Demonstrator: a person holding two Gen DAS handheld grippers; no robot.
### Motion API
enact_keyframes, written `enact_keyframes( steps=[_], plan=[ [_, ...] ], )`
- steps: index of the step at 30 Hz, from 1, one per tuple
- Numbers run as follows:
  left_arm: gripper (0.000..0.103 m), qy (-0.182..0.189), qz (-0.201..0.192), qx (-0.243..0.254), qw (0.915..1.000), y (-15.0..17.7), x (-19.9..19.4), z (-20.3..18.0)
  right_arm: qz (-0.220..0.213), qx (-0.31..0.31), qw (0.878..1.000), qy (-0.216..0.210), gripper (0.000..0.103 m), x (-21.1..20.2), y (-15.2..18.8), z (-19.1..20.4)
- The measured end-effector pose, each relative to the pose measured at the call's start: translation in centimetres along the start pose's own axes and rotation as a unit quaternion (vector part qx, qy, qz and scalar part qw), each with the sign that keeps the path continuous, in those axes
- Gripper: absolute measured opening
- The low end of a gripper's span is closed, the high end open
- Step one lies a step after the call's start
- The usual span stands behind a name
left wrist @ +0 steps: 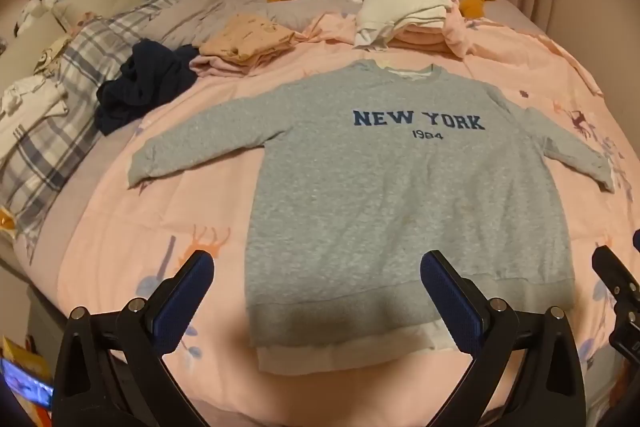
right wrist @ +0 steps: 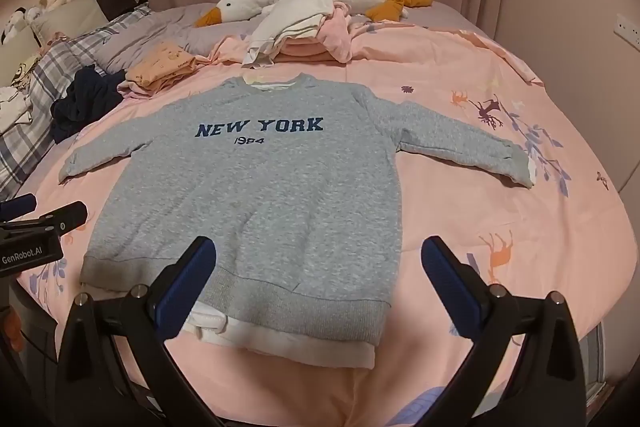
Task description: Fold small clothes
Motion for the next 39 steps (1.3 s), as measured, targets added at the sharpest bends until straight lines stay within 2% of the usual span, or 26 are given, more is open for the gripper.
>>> enact_keyframes(
  steps=[4, 8, 13, 39],
  plan=[
    [0.102, 0.011, 0.001, -0.011, 0.9999, -0.6, -0.3, 0.4, -0.002, -0.006, 1.000, 0.001, 0.103, -0.4, 0.0, 0.1],
    [0.102, 0.003, -0.010, -0.004, 0.9999, -0.2, -0.5, 0.3, 0.000, -0.006, 1.000, -0.003, 0.103, -0.4, 0.0, 0.3],
    [0.102, 0.003, -0.009, -0.006, 0.9999, 0.1, -0.6, 0.2, -0.008, -0.004, 1.000, -0.001, 0.103, -1.4, -0.2, 0.5],
    [0.102, 0.007, -0.010, 0.006, 0.9999, 0.0, -1.0, -0.3, -0.005, -0.004, 1.000, -0.003, 0.103, -1.1, 0.3, 0.8]
  ],
)
Point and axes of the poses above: each gripper's, at about its wrist camera, not at the fingertips, and x roughly the way its jaws point, z to its left, y to its underside, the point moved 8 cm from there along x, roughly the way its jaws point, and after that the axes turned 14 degrees about -z, right-handed, at the moved point
